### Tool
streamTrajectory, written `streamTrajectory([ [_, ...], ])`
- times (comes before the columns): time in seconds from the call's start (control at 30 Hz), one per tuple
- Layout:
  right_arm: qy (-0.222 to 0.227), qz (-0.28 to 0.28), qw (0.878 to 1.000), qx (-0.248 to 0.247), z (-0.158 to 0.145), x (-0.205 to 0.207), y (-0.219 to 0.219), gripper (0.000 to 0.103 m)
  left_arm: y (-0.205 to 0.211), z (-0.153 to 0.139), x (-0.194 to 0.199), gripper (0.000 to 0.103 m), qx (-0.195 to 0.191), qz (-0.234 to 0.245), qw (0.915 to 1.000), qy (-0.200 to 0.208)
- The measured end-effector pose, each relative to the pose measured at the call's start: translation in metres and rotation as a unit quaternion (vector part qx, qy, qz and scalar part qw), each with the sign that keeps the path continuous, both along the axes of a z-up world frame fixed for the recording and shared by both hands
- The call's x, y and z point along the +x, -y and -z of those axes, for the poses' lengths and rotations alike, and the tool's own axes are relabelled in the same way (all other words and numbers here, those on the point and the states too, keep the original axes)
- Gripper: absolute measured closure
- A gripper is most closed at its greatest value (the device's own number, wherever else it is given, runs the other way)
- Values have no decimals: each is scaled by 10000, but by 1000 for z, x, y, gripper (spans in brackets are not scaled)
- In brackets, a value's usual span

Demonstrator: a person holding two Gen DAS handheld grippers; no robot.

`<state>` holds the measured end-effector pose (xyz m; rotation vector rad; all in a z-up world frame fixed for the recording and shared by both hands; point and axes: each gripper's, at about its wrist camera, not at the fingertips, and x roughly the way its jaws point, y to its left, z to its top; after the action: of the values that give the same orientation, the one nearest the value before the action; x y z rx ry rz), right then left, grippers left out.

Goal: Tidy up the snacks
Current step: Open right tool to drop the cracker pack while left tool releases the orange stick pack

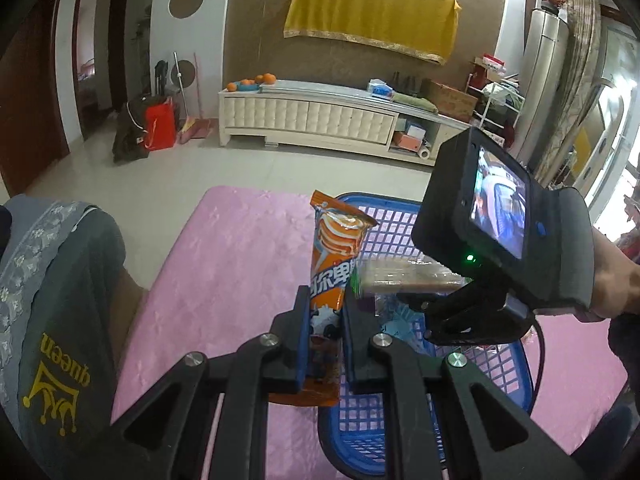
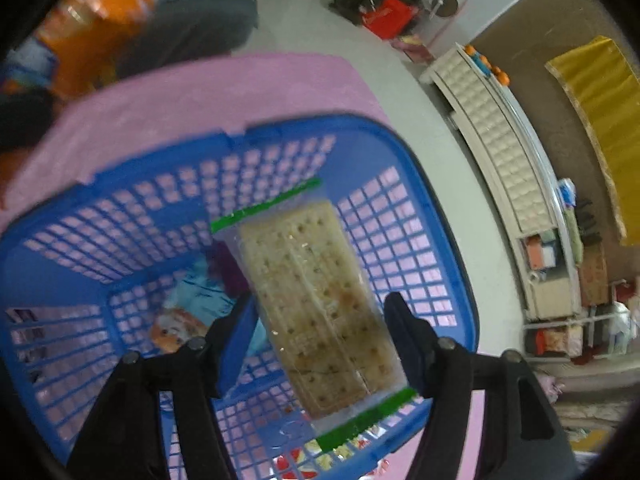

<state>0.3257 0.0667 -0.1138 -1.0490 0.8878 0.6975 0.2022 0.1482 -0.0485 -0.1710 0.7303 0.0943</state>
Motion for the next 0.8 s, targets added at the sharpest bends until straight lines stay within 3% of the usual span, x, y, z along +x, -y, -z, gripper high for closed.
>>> streamTrajectory([
  [0.1, 73, 138, 9996, 246, -12, -7, 9, 19, 4, -2, -3, 90, 28, 33, 10000, -72],
  [0.23, -136, 460, 9955, 819, -41, -21, 32, 19, 10, -8, -9, 90, 158, 36, 9998, -123],
  [0.47, -108, 1061, 9844, 1401, -77, -46, 74, 18, 21, -18, -10, 90, 211, 171, 9995, -181],
  [0.6, -131, 1272, 9782, 1633, -84, -63, 93, 18, 30, -24, -7, 90, 304, 274, 9989, -234],
  [0.8, -161, 1676, 9635, 2082, -95, -55, 122, 18, 47, -31, 7, 90, 561, 550, 9965, -272],
])
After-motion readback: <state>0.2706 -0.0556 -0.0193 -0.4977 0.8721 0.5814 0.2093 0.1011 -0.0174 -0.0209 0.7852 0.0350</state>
